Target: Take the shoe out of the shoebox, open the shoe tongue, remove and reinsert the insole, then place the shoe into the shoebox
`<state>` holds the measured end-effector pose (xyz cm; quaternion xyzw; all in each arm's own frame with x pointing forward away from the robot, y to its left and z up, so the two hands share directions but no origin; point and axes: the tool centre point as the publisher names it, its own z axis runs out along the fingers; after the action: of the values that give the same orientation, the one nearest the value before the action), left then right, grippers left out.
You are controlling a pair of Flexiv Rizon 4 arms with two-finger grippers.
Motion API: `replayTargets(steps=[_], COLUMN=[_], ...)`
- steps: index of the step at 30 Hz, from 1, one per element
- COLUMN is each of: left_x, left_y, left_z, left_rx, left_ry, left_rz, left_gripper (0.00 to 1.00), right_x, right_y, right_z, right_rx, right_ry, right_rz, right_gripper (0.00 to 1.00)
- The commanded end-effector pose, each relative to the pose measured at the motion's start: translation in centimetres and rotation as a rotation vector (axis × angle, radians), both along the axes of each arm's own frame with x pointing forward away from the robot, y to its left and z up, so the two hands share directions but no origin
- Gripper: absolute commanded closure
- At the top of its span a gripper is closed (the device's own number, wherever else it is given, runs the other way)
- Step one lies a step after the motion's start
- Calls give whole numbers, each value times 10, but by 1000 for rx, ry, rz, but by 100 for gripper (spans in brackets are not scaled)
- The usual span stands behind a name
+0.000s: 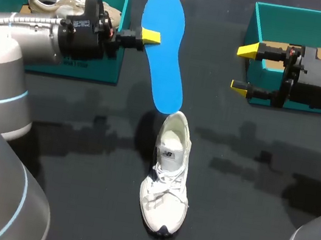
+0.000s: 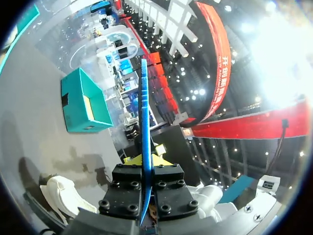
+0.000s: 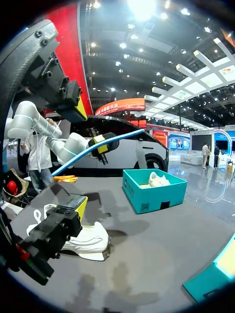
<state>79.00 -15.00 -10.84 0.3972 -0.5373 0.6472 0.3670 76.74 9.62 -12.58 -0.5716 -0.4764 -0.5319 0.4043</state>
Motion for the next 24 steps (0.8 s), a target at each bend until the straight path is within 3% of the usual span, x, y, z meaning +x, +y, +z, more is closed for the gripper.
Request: replayTargets(steps=[1,5,20,24], left_x=[1,3,3,-1], left_y=[3,10,10,7], left_z=[6,12,12,14], left_rx=[24,23,23,16], left_ry=[-258,-384,-384,-558], left_rz=[20,-44,-44,-27], left_gripper=[100,100,100,100], right_x=[1,1,1,1], right_y=[1,1,1,1], right_z=[0,0,0,0], right_rx=[-3,-3,-3,-3], right_ry=[2,2,2,2], right_rz=[0,0,0,0], right_gripper=[0,0,0,0])
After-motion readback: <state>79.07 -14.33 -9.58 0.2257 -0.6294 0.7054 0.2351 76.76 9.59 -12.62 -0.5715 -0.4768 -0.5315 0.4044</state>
